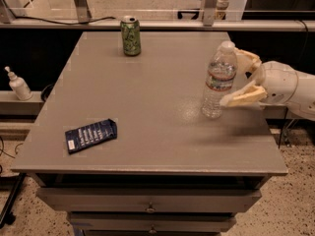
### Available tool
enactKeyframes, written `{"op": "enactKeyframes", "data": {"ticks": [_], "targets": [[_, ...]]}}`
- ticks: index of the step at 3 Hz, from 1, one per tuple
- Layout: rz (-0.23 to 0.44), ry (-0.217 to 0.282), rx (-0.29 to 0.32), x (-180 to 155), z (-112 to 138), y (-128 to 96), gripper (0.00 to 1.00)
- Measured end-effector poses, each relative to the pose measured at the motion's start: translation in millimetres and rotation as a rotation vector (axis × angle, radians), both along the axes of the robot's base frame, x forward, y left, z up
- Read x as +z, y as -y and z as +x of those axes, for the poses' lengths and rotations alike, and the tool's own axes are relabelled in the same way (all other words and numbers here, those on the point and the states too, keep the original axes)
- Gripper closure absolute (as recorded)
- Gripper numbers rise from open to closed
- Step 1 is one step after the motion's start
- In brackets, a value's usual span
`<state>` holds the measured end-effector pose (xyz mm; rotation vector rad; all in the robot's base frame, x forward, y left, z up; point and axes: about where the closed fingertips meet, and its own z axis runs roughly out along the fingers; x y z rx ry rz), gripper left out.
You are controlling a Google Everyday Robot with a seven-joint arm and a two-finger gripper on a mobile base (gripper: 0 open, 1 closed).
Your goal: Place water bottle upright
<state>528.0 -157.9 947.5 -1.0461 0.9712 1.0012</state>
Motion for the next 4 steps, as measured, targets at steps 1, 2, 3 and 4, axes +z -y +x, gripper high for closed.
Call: {"op": "enactKeyframes", "data": {"ticks": [1, 2, 3, 4], "targets": [[-0.005, 0.017, 0.009, 6.3, -4.1, 5.9, 0.0], [-0.028, 0.064, -0.018, 32.5, -14.2, 23.7, 0.0], [-0.089, 0.127, -0.083, 68.7, -35.1, 50.3, 0.0], [-0.095, 0.138, -0.09, 75.3, -37.2, 51.9, 0.0]]}}
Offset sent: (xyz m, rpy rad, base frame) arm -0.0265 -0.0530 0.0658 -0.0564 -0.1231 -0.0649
